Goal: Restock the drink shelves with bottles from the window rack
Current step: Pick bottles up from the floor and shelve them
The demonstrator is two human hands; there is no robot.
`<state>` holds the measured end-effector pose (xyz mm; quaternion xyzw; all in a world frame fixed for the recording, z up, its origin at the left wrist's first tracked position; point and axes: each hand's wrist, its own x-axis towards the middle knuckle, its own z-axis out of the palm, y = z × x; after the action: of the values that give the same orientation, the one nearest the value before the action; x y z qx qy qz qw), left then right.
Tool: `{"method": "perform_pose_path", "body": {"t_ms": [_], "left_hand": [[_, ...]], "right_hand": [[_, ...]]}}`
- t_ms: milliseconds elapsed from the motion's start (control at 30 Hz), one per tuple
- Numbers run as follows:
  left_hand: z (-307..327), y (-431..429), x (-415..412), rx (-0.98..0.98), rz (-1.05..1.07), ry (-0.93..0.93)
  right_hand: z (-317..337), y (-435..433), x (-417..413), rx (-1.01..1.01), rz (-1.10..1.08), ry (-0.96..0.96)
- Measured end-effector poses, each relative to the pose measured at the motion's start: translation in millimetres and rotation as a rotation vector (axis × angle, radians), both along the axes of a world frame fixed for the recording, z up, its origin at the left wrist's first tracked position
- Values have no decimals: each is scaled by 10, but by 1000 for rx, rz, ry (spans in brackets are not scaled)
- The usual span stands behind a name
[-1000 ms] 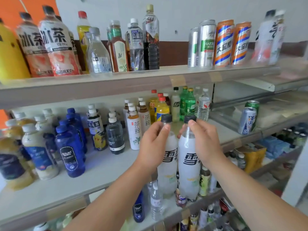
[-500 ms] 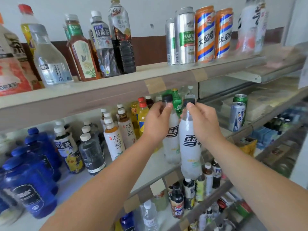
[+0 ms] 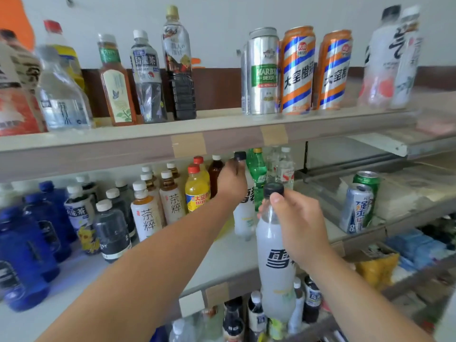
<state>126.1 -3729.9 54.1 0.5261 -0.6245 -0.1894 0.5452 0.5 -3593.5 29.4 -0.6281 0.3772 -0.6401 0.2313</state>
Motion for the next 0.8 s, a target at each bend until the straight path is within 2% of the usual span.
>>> {"method": "perform_pose_path", "body": {"t_ms": [133, 367, 533, 800], "left_hand": [[25, -442, -179, 75, 91, -33], [-119, -1070, -172, 71, 128, -162], [-200, -1343, -140, 81, 115, -142], [-148, -1461, -112, 130, 166, -126]], "right_hand": [[7, -159, -99, 19, 41, -19], [-78, -484, -176, 2, 105, -51], [-247, -632, -198, 13, 94, -31], [-239, -781, -108, 40, 87, -103]]}}
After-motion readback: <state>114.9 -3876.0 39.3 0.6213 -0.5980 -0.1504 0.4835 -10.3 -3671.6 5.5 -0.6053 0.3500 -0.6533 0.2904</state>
